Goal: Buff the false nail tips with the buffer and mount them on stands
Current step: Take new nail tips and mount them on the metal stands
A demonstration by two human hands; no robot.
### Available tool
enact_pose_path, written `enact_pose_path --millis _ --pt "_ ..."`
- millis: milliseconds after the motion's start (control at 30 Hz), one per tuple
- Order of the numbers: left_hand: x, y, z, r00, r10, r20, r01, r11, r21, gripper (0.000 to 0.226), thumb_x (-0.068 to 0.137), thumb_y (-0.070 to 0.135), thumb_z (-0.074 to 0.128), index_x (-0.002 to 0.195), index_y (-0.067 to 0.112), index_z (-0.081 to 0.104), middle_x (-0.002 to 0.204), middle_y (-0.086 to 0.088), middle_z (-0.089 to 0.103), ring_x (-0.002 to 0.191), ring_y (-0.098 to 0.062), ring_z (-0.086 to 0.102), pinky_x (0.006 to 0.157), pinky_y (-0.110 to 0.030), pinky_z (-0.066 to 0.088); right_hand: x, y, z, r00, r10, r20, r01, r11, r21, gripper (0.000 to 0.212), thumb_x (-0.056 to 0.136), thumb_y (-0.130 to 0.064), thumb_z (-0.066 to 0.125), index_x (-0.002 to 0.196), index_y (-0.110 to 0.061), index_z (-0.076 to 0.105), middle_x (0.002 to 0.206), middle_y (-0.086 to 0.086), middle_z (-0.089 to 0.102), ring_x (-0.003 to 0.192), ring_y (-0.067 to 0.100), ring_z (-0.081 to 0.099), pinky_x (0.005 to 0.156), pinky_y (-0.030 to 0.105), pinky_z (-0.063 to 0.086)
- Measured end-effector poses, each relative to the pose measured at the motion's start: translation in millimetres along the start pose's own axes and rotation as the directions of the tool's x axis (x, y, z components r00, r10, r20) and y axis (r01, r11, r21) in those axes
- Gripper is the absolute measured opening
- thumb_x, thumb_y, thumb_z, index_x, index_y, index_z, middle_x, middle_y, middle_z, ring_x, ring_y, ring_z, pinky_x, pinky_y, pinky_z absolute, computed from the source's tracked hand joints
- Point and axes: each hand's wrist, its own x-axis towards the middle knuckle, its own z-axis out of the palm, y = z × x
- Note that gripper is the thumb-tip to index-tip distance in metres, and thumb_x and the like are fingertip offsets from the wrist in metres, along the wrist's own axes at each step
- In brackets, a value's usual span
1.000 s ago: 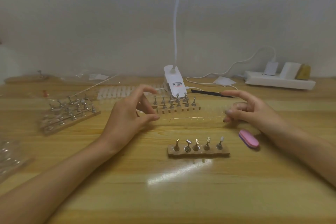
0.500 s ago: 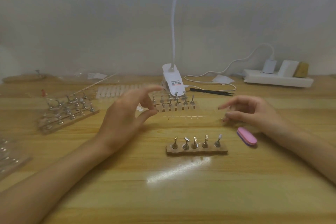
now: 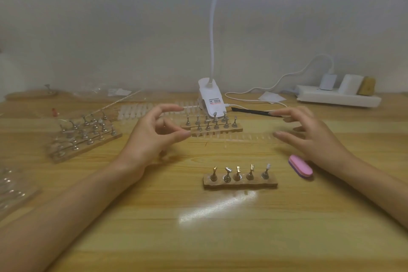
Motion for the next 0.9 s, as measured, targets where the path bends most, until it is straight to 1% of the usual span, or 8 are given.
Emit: enact_pose_path --millis 100,200,267,400,500,567,700,900 --pt "-2.9 1.5 1.9 0.999 0.046 0.027 -0.048 0.995 0.092 0.052 0.065 0.030 0.081 0.113 0.030 0.061 0.070 0.005 0.068 0.066 0.000 0.064 0.058 -0.019 0.043 -2.0 -12.7 -16.8 0.999 -0.018 0.041 0.021 0.998 -0.057 0.009 0.086 -0.039 0.069 0.090 -0.032 0.068 0.084 -0.014 0.065 0.073 -0.001 0.056 0.064 0.013 0.041" --pt "-6.7 6.0 4.0 0.976 0.085 0.200 -0.104 0.991 0.084 0.037 0.069 0.027 0.080 0.103 0.030 0.065 0.072 0.002 0.068 0.070 -0.007 0.067 0.061 -0.015 0.047 -7.2 -23.9 -33.1 0.925 0.102 0.365 -0.018 0.974 -0.226 0.037 0.066 -0.070 0.062 0.084 -0.038 0.064 0.076 -0.017 0.063 0.067 0.002 0.055 0.059 0.020 0.042" --pt "-10.7 8.7 5.5 0.939 0.110 0.325 -0.151 0.983 0.104 0.031 0.071 0.023 0.081 0.098 0.028 0.068 0.073 0.000 0.069 0.068 -0.008 0.066 0.059 -0.011 0.046 -13.4 -25.6 -35.7 0.853 0.158 0.497 0.008 0.949 -0.314 0.033 0.068 -0.062 0.076 0.091 -0.044 0.059 0.084 -0.017 0.060 0.076 0.002 0.058 0.067 0.019 0.046" --pt "-16.2 11.4 2.9 0.890 0.107 0.444 -0.237 0.939 0.248 0.033 0.077 0.014 0.081 0.101 0.032 0.068 0.074 0.008 0.070 0.067 0.002 0.062 0.057 -0.007 0.041 -19.1 -25.8 -38.2 0.888 0.132 0.441 0.036 0.936 -0.351 0.019 0.083 -0.032 0.074 0.089 -0.037 0.057 0.098 -0.017 0.053 0.086 0.004 0.061 0.078 0.029 0.052" --pt "-18.0 13.4 0.4 0.862 0.066 0.503 -0.234 0.931 0.278 0.040 0.078 0.012 0.081 0.107 0.035 0.066 0.075 0.006 0.071 0.072 0.000 0.066 0.061 -0.006 0.043 -23.0 -31.4 -37.7 0.850 0.091 0.519 0.019 0.979 -0.204 0.025 0.084 -0.029 0.074 0.093 -0.044 0.057 0.099 -0.023 0.059 0.090 0.003 0.062 0.071 0.023 0.052" --pt "-20.2 13.3 2.9 0.851 0.030 0.524 -0.228 0.921 0.317 0.043 0.079 0.015 0.080 0.108 0.041 0.062 0.076 0.006 0.072 0.079 -0.005 0.069 0.070 -0.015 0.050 -27.8 -38.0 -29.2 0.817 0.085 0.571 -0.080 0.996 -0.034 0.035 0.079 -0.027 0.081 0.096 -0.048 0.059 0.094 -0.023 0.061 0.085 0.006 0.064 0.064 0.025 0.055" --pt "-26.3 10.5 12.1 0.889 0.046 0.455 -0.267 0.860 0.435 0.044 0.077 0.025 0.081 0.108 0.046 0.059 0.076 0.014 0.071 0.079 -0.005 0.066 0.073 -0.030 0.049 -32.4 -37.7 -5.2 0.913 0.044 0.406 -0.004 0.995 -0.098 0.030 0.070 -0.046 0.080 0.094 -0.046 0.062 0.090 -0.019 0.058 0.082 0.004 0.060 0.066 0.025 0.055" --pt "-25.2 3.3 18.2 0.955 0.064 0.291 -0.211 0.836 0.506 0.033 0.076 0.031 0.081 0.098 0.048 0.064 0.078 0.023 0.067 0.070 -0.001 0.061 0.075 -0.035 0.052 -30.0 -30.8 8.7 0.979 -0.047 0.200 0.063 0.995 -0.074 0.018 0.074 -0.037 0.079 0.085 -0.036 0.064 0.091 -0.015 0.061 0.080 0.008 0.058 0.069 0.019 0.047"
